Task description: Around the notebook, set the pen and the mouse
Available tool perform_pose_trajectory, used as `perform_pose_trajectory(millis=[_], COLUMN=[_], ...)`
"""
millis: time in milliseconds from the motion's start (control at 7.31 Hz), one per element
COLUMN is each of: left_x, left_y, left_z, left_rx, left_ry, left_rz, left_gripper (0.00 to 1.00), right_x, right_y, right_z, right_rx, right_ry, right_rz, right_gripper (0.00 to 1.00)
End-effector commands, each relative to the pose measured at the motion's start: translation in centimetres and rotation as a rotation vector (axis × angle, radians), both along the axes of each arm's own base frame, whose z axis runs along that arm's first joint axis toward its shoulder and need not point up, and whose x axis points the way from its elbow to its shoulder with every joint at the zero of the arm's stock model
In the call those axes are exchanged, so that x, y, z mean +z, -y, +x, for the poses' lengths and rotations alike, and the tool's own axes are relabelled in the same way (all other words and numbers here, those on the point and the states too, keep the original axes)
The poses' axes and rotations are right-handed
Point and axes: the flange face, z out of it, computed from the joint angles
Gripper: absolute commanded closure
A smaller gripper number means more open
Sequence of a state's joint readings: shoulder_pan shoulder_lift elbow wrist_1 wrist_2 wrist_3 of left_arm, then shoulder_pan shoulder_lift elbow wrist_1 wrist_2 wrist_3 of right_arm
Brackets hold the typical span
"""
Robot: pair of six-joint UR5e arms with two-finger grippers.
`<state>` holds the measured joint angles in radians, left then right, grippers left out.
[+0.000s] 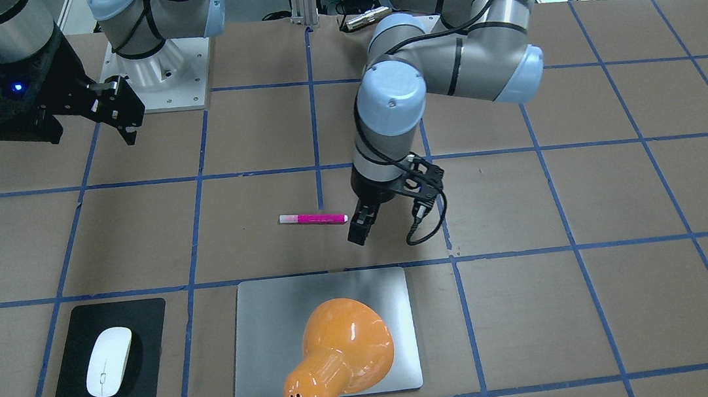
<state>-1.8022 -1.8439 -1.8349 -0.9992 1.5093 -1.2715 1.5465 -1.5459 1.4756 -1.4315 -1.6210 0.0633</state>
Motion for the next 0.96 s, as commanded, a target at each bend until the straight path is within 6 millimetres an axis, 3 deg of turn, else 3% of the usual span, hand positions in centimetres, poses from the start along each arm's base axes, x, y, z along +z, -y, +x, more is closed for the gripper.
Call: perform_pose_trajectory(millis=[0, 137, 547, 684, 821], left_x=[6.6, 9.2, 15.3, 16.6, 17.5], left_y=[0.6, -0.1, -3.8, -4.1, -3.8], left_z=[10.2, 13.8, 21.1, 21.9, 21.4], left_rx=[-0.281, -0.393, -0.795, -0.809, -0.818], left_ry=[0.012, 0.022, 0.160, 0.157, 0.149], left_rz=[-0.033, -0.050, 0.018, 0.011, -0.003], left_gripper=[0.00, 0.00, 0.00, 0.00, 0.00], right_x=[-1.0, -1.4, -1.4, -1.4, -1.3], right_y=[1.5, 1.9, 2.5, 2.5, 2.4], right_z=[3.0, 4.4, 4.3, 4.2, 4.2], right_rx=[0.059, 0.089, 0.087, 0.084, 0.078], right_ry=[0.011, 0.012, 0.013, 0.012, 0.012], right_rz=[-0.039, -0.099, -0.135, -0.135, -0.136], right_gripper=[0.00, 0.00, 0.00, 0.00, 0.00])
